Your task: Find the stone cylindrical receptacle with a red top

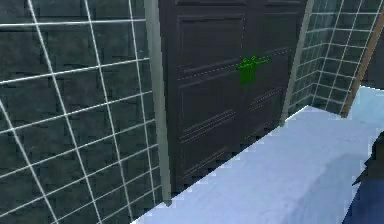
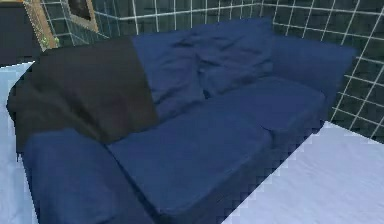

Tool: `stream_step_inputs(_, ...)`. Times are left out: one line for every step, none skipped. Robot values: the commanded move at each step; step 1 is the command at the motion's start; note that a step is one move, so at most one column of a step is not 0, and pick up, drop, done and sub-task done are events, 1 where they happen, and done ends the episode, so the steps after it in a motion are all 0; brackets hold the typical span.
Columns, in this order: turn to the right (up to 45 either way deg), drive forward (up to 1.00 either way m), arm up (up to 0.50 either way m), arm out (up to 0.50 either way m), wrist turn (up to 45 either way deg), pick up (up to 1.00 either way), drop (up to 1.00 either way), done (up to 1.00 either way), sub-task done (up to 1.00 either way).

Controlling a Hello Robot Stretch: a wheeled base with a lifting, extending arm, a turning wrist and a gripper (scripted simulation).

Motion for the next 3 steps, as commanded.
stream_step_inputs(-15.0, 0.0, 0.0, 0.0, 0.0, 0.0, 0.0, 0.0, 0.0)
stream_step_inputs(0.0, 0.2, 0.0, 0.0, 0.0, 0.0, 0.0, 0.0, 0.0)
stream_step_inputs(27.0, 0.0, 0.0, 0.0, 0.0, 0.0, 0.0, 0.0, 0.0)
